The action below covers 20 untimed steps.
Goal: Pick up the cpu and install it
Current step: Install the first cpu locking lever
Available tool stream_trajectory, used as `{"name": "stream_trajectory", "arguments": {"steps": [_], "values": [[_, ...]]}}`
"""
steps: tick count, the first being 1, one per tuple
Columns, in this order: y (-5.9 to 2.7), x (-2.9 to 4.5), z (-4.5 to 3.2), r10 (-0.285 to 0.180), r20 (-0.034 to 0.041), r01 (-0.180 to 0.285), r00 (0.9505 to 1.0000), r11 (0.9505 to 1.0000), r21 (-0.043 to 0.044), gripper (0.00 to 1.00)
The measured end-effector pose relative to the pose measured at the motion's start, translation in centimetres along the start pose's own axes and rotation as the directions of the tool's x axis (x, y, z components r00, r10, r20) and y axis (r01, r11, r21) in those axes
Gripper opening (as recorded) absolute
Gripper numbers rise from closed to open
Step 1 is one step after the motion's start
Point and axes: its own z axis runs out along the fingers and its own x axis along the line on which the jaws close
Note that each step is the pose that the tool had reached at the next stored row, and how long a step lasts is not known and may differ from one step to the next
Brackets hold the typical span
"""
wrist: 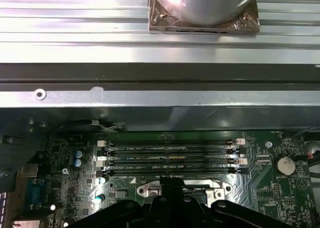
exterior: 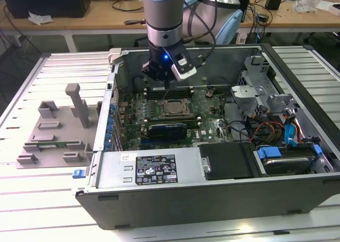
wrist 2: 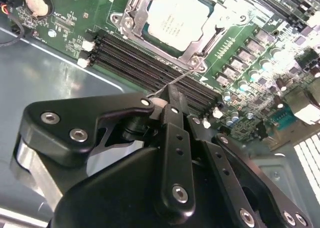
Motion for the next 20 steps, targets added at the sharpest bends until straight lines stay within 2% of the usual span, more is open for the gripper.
{"name": "stream_trajectory", "arguments": {"steps": [6, 9, 11, 12, 14, 17, 20], "values": [[-0.22, 0.04, 0.89, -0.003, 0.0101, 0.003, 0.9999, 1.0000, 0.0000, 0.11], [-0.31, -0.06, 1.25, -0.003, 0.0115, 0.003, 0.9999, 1.0000, 0.0000, 0.11], [-0.38, -0.48, 1.56, -0.003, 0.0114, 0.003, 0.9999, 1.0000, 0.0002, 0.11], [-0.38, -0.59, 1.59, -0.002, 0.0116, 0.002, 0.9999, 1.0000, 0.0023, 0.11], [-0.41, -0.92, 1.72, 0.001, 0.0127, -0.001, 0.9999, 0.9999, 0.0118, 0.11], [-0.48, -1.15, 2.00, 0.002, 0.0148, -0.002, 0.9999, 0.9999, 0.0130, 0.11], [-0.54, -1.16, 2.25, 0.001, 0.0209, -0.001, 0.9998, 0.9999, 0.0130, 0.11]]}}
